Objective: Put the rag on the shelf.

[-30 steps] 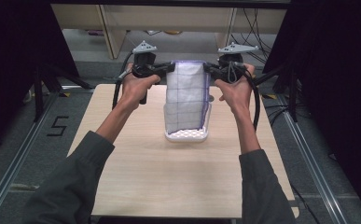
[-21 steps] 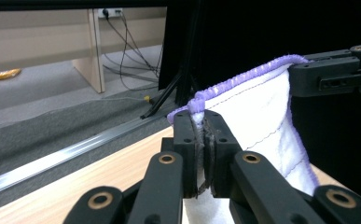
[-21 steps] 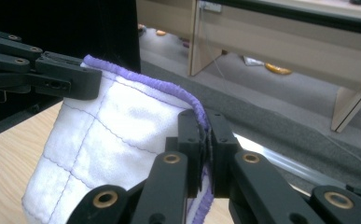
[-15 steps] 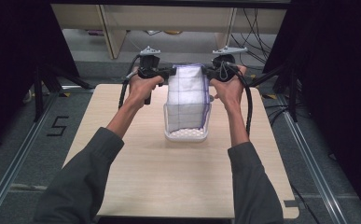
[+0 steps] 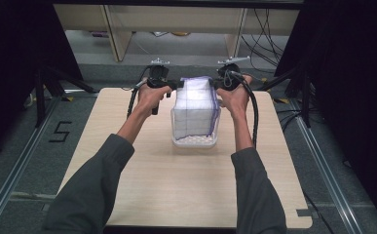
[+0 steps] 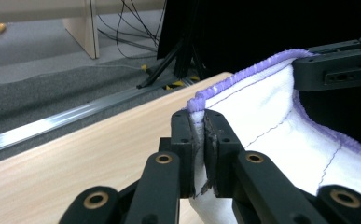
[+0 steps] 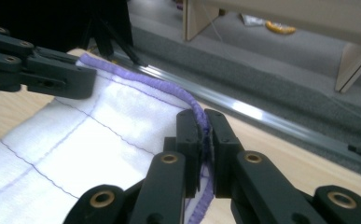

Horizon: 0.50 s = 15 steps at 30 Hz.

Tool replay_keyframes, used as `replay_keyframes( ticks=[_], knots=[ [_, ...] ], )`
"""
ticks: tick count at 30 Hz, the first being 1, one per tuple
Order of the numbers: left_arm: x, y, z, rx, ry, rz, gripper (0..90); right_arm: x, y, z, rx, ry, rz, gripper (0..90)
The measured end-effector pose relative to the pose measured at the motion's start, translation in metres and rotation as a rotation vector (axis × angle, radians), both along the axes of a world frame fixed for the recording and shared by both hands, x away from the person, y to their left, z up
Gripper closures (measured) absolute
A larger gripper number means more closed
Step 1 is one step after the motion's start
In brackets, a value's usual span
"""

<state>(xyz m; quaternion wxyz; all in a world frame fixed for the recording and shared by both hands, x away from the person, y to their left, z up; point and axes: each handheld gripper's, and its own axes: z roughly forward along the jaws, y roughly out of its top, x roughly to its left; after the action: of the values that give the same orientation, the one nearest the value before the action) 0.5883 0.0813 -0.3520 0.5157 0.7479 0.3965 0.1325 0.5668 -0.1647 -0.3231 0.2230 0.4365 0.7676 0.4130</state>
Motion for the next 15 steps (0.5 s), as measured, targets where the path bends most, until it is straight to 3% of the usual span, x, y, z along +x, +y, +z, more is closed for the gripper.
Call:
replay_keyframes(
  ticks=[5, 7, 11, 13, 15],
  knots=[
    [0.000, 0.000, -0.010, 0.027, 0.030, -0.016, 82.2, 0.003, -0.002, -0.013, -0.008, 0.037, 0.011, 84.9],
    [0.000, 0.000, -0.014, 0.048, 0.056, -0.030, 82.1, 0.002, -0.004, -0.021, -0.012, 0.091, -0.001, 84.0],
    [-0.001, -0.002, -0.018, 0.052, 0.092, -0.033, 80.5, 0.003, -0.006, -0.029, 0.004, 0.102, -0.006, 83.2],
    [-0.002, -0.002, -0.021, 0.062, 0.113, -0.030, 80.5, 0.004, -0.007, -0.034, -0.018, 0.122, 0.006, 80.7],
    [-0.002, -0.002, -0.023, 0.064, 0.119, -0.027, 79.8, 0.005, -0.007, -0.036, -0.006, 0.142, -0.001, 79.0]
  ],
)
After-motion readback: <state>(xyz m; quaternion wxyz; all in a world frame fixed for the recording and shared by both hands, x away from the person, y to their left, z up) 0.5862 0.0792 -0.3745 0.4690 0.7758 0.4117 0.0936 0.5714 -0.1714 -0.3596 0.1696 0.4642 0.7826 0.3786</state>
